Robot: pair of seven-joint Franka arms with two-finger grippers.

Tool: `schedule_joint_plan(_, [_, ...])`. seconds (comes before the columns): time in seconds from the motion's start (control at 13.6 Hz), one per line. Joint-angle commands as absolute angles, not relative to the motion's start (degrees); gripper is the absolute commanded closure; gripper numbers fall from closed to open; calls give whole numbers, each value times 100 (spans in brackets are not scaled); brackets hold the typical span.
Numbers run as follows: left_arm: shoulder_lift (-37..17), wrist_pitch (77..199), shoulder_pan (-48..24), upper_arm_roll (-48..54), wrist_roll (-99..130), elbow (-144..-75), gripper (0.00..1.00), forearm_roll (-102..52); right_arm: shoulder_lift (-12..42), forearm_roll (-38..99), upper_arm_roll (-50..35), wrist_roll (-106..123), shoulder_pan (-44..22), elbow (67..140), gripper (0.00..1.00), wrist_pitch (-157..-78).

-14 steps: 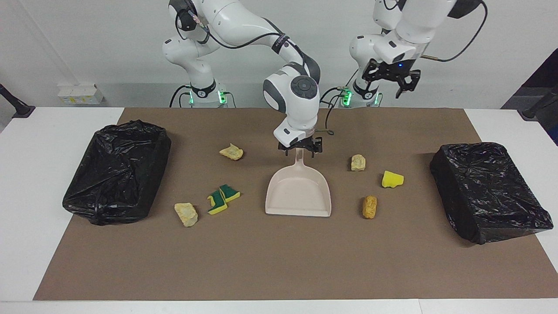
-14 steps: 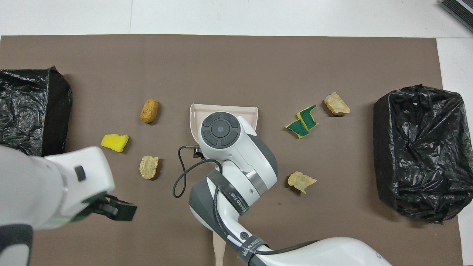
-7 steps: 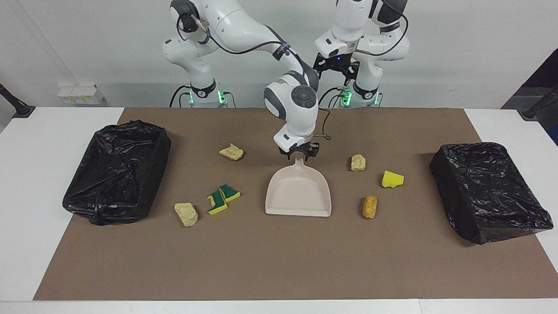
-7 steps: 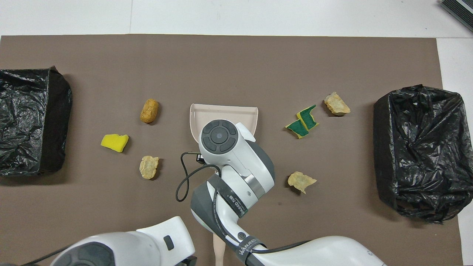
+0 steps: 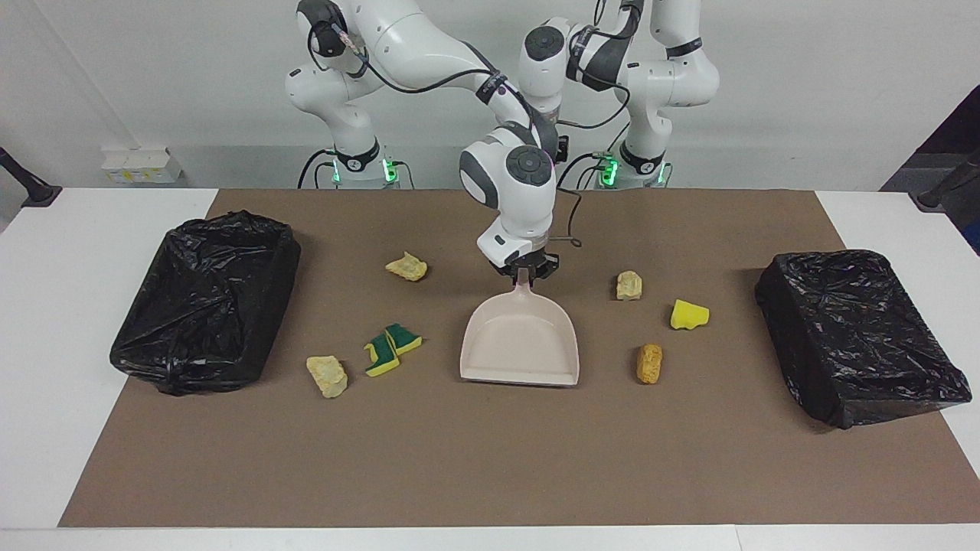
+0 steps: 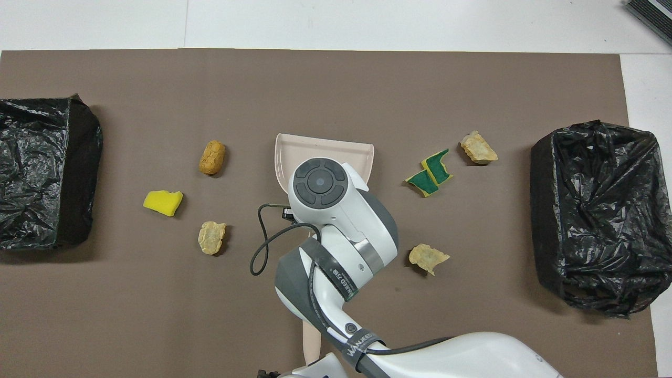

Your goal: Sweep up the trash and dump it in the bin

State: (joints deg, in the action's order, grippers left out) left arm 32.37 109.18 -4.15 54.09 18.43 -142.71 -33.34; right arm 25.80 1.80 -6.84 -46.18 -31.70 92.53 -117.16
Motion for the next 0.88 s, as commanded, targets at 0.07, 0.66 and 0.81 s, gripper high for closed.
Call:
schedule_joint_plan(0.07, [3323,11337,-396,5730,1942,-14659,0,-3656,2277,185,-738,-3433,-2699,9220,100,-11480])
schedule_joint_plan(0.66, [3243,11751,-343,5959,1934,-14827,0,-4131,1855,79,-712,1373,-1636,9290,100,-10223])
schedule_joint_plan(0.81, [3243,11725,-325,5968,1934,-14827,9,-4131,1811,-418,-721,2709,-1529,9308,100,-10090])
